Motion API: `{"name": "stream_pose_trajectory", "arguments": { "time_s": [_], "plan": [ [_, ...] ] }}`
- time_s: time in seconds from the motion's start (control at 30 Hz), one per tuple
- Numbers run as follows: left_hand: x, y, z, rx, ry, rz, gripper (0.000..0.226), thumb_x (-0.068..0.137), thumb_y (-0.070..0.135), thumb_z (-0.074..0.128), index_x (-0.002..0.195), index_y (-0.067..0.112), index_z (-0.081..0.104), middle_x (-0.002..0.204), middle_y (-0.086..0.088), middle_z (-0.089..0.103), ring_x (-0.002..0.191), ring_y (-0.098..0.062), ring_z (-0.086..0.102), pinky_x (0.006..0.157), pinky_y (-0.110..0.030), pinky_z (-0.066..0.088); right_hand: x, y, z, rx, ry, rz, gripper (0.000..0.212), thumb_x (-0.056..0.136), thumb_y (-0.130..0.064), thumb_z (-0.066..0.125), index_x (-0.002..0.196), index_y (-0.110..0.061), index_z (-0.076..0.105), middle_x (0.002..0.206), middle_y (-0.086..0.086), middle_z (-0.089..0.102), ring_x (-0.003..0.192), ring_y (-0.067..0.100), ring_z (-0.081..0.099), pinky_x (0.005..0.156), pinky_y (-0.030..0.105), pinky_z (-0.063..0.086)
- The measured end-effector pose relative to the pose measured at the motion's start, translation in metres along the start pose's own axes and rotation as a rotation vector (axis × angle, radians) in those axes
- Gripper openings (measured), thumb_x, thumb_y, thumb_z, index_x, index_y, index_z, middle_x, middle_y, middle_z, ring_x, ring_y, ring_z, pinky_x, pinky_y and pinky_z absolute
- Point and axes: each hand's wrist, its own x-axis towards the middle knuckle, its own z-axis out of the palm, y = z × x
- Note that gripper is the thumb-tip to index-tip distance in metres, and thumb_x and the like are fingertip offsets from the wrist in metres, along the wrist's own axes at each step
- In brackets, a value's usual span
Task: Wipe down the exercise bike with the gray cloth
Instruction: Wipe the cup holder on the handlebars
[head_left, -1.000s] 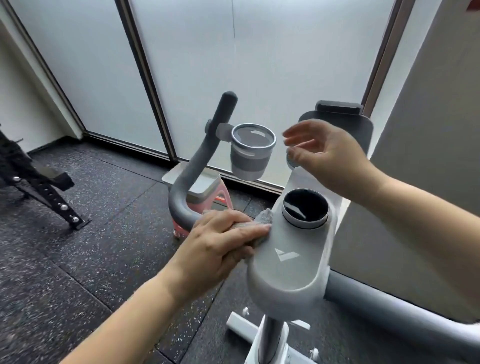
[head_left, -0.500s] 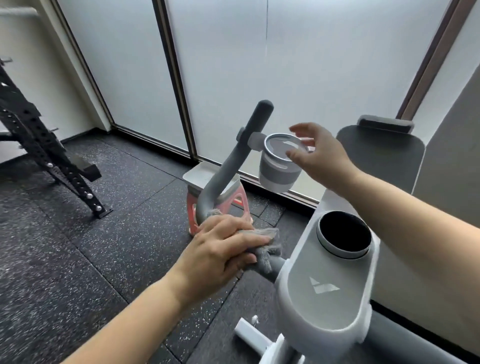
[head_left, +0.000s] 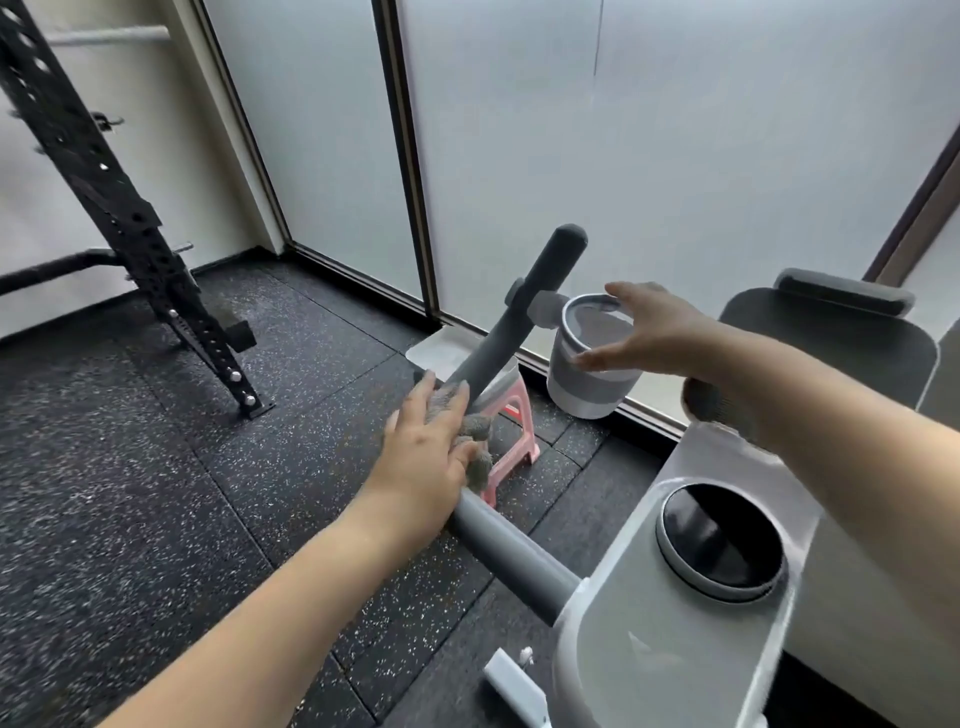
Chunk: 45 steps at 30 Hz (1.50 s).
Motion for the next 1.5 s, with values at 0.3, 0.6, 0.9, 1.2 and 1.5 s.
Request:
{"name": "stream_pose_trajectory", "arguments": {
  "time_s": [0.3, 0.6, 0.9, 1.2, 1.5],
  "plan": [
    [0.04, 0.016, -0.024, -0.142, 0.187, -0.036, 0.047, 0.097, 0.022, 0.046, 0.143, 0.018, 0.037, 0.138, -0.011, 0.045, 0.123, -0.023, 0.047, 0.102, -0.028, 0.032, 0.001, 0.007, 0.001, 0.03, 0.02, -0.051, 0.096, 0.062, -0.052, 0.078, 0.141, -0.017, 0.036, 0.143, 0.005, 0.036, 0.129, 0.021, 0.04, 0.092, 0.022, 0.025],
    [0.085, 0.05, 0.001, 0.185, 0.074, -0.089, 0.041, 0.095, 0.031, 0.045, 0.136, 0.03, 0.04, 0.117, -0.014, 0.055, 0.105, -0.037, 0.055, 0.087, -0.041, 0.042, 0.002, 0.009, 0.0, 0.073, 0.012, -0.062, 0.095, 0.059, -0.051, 0.08, 0.138, -0.018, 0.039, 0.139, 0.006, 0.037, 0.125, 0.02, 0.042, 0.093, 0.022, 0.028],
    [0.073, 0.039, -0.026, -0.05, 0.071, -0.132, 0.042, 0.094, 0.037, 0.05, 0.135, 0.025, 0.047, 0.129, -0.009, 0.053, 0.114, -0.027, 0.053, 0.093, -0.034, 0.04, 0.006, 0.012, 0.001, 0.085, 0.009, -0.085, 0.096, 0.056, -0.054, 0.08, 0.135, -0.018, 0.041, 0.135, 0.005, 0.039, 0.122, 0.02, 0.043, 0.092, 0.023, 0.03],
    [0.071, 0.028, -0.016, 0.192, -0.01, -0.181, 0.034, 0.094, 0.033, 0.051, 0.125, 0.019, 0.052, 0.117, -0.014, 0.061, 0.108, -0.033, 0.055, 0.088, -0.036, 0.041, 0.005, 0.012, 0.001, 0.084, 0.004, -0.08, 0.1, 0.055, -0.054, 0.08, 0.138, -0.018, 0.038, 0.137, 0.004, 0.038, 0.124, 0.021, 0.043, 0.098, 0.027, 0.033],
    [0.118, 0.067, -0.016, -0.274, 0.409, 0.072, 0.045, 0.093, 0.047, 0.041, 0.125, 0.017, 0.05, 0.113, -0.011, 0.062, 0.1, -0.028, 0.061, 0.092, -0.043, 0.05, 0.005, 0.013, 0.003, 0.073, 0.016, -0.094, 0.095, 0.054, -0.055, 0.08, 0.133, -0.018, 0.043, 0.134, 0.005, 0.039, 0.12, 0.021, 0.047, 0.098, 0.027, 0.035]
  ]
}}
